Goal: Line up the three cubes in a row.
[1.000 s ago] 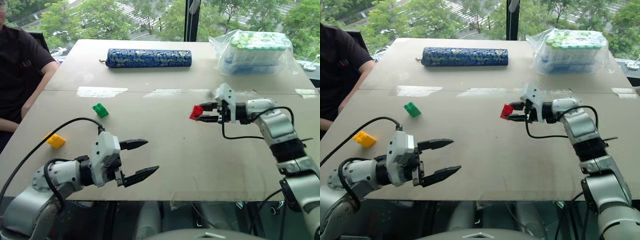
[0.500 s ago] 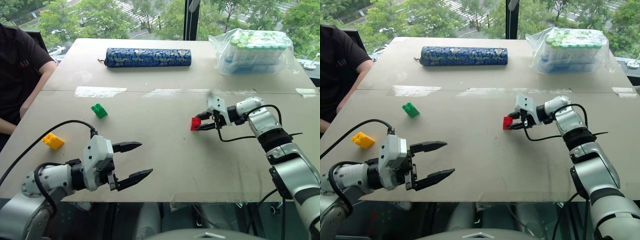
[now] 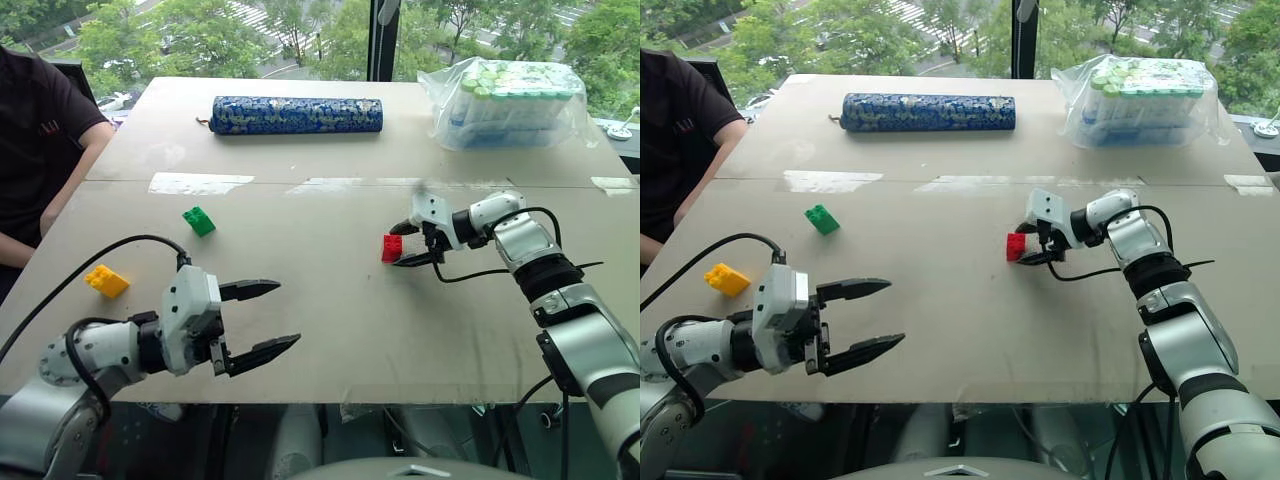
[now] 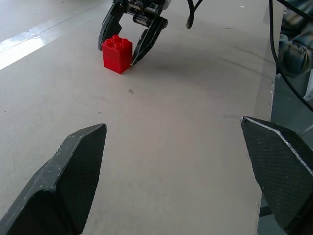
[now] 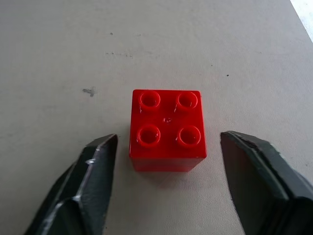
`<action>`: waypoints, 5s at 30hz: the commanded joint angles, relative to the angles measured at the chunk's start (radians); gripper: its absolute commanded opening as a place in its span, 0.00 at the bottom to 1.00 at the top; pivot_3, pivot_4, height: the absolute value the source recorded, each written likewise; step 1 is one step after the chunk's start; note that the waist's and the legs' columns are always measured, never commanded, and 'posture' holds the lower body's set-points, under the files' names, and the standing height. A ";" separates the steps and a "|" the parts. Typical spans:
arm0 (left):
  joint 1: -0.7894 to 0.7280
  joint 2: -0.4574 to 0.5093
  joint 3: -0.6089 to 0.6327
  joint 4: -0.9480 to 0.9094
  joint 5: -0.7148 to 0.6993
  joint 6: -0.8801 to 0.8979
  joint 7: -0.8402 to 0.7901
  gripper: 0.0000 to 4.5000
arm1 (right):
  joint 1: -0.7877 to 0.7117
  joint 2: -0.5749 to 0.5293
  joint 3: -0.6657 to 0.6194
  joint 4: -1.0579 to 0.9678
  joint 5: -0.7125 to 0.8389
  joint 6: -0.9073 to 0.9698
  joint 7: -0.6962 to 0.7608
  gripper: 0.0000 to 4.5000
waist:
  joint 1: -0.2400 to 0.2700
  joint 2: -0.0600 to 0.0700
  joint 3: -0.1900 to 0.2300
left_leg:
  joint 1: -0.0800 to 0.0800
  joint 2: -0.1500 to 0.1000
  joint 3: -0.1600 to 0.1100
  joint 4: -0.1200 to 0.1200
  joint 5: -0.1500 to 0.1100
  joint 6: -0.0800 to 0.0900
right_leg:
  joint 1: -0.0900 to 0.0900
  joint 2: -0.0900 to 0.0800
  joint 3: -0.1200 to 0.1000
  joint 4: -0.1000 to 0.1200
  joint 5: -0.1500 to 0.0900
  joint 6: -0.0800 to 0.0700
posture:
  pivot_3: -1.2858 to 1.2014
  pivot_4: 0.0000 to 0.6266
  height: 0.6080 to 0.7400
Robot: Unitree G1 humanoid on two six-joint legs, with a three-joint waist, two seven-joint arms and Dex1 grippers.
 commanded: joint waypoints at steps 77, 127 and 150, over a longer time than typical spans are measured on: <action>-1.339 -0.338 -0.649 1.576 0.724 -0.621 -0.486 0.30 | 1.151 -0.283 -0.671 -1.514 0.662 0.454 -0.543 1.00 | 0.029 -0.006 0.001 | -0.017 -0.001 -0.022 0.016 0.000 0.000 | 0.000 0.004 -0.017 0.002 0.000 0.001 | 0.52 0.24 1.00; -0.318 0.158 0.358 0.843 0.349 0.073 -0.039 0.99 | 0.696 -0.226 -0.301 -1.259 0.709 0.424 -0.383 1.00 | 0.042 -0.010 -0.002 | -0.015 0.000 -0.024 0.017 0.000 0.000 | 0.002 -0.003 -0.025 0.003 0.000 0.001 | 0.52 0.24 1.00; -0.784 0.267 -0.096 1.624 0.531 -0.454 -0.257 0.28 | 0.805 -0.262 -0.378 -1.373 0.715 0.438 -0.442 1.00 | 0.043 -0.010 -0.003 | -0.015 0.000 -0.022 0.017 0.000 0.000 | 0.001 -0.001 -0.024 0.003 0.000 0.000 | 0.52 0.24 1.00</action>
